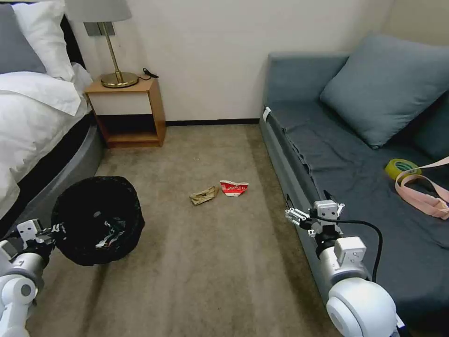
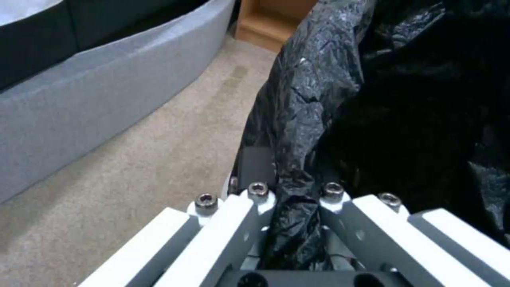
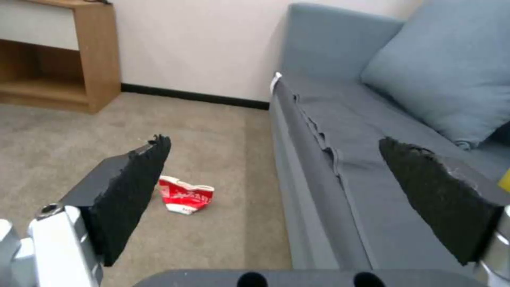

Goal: Pick up the trash bin, then pick up the garbage on the floor and place it into the trash bin.

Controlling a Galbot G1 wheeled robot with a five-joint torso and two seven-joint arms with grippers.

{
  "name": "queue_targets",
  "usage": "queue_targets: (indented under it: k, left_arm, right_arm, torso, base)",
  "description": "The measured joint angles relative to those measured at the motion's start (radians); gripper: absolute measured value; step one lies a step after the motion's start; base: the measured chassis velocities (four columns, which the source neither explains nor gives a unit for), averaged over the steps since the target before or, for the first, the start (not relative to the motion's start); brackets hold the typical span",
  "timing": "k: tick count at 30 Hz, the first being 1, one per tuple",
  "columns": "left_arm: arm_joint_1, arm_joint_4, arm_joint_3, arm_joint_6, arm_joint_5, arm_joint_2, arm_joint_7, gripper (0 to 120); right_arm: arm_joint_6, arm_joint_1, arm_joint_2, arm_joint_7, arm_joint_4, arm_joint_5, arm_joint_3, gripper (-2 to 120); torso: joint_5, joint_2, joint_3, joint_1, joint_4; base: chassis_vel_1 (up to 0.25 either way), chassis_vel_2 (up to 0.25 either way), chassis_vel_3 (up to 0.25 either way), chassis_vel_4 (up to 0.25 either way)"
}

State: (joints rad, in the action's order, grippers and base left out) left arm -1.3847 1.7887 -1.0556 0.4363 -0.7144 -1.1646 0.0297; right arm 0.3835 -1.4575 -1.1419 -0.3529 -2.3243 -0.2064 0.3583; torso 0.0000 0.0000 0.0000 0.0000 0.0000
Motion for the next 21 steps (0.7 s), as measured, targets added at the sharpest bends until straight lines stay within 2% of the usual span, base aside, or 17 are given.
queue_targets:
  k: [21]
  left_arm:
    - [-0.002, -0.019, -0.024, -0.006, -0.01, -0.001, 0.001, 2]
  right_arm:
    - [-0.006, 0.002, 0.001, 0.006, 0.008, -0.011, -0.012, 100]
  torso:
    - [0.0, 0.0, 0.0, 0.0, 0.0]
  base:
    - [0.0, 0.0, 0.0, 0.0]
